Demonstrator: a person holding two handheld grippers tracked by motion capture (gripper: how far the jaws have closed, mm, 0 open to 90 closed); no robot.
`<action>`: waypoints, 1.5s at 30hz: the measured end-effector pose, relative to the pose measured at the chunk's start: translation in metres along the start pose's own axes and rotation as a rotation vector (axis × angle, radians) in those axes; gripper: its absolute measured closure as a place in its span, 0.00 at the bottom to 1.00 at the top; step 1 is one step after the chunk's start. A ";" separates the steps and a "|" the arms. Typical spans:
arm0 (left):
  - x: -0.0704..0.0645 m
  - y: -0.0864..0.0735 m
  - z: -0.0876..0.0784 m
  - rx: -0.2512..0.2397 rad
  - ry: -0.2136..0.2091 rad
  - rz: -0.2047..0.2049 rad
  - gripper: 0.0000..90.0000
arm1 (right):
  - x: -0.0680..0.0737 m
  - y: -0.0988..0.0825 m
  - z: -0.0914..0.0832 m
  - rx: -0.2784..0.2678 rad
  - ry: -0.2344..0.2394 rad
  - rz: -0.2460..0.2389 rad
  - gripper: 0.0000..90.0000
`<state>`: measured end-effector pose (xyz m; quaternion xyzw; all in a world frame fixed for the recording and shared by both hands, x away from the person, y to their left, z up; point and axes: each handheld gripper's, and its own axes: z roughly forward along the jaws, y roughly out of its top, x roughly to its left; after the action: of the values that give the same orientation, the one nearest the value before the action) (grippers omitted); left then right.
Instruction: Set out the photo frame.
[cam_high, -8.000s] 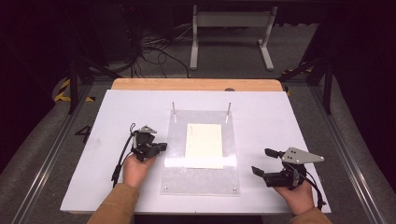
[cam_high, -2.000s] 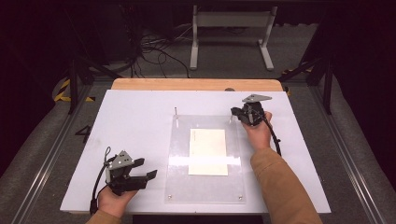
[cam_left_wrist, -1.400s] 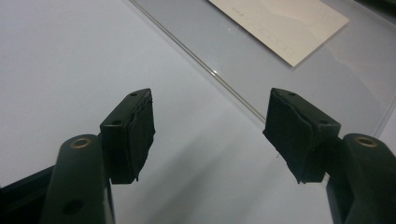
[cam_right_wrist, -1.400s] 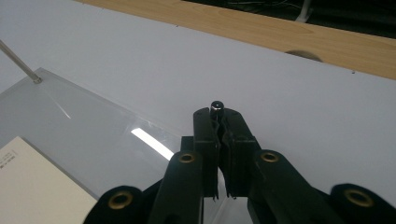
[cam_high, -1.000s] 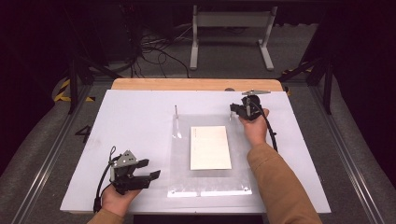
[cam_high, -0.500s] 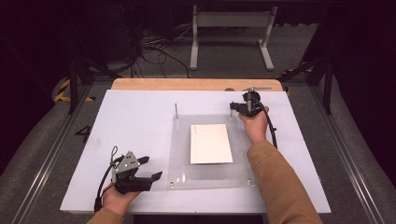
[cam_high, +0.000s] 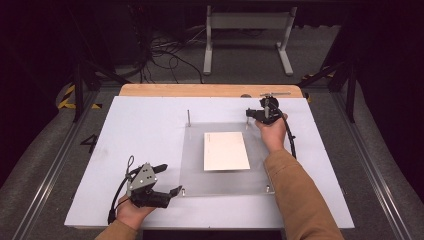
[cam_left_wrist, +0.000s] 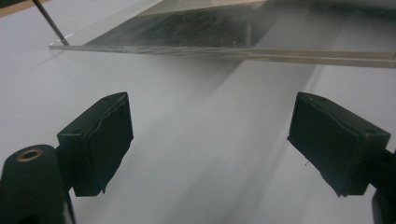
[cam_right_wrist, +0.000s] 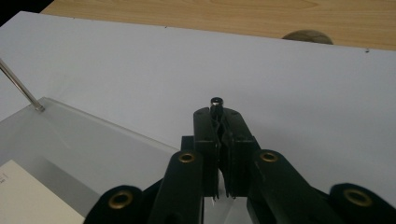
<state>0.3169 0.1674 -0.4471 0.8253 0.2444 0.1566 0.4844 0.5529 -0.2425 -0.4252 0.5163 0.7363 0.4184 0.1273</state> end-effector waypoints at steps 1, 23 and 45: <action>0.000 0.001 0.001 -0.003 -0.002 0.006 0.15 | 0.000 0.000 0.000 0.000 0.002 0.003 0.96; -0.007 0.022 0.022 -0.168 -0.035 0.135 0.06 | -0.003 0.000 0.001 -0.001 0.013 0.031 0.95; -0.014 0.029 0.023 -0.238 -0.051 0.185 0.51 | -0.006 -0.001 0.002 -0.010 0.037 0.045 0.95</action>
<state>0.3237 0.1309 -0.4326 0.7848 0.1348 0.2074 0.5682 0.5558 -0.2467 -0.4282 0.5241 0.7247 0.4344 0.1069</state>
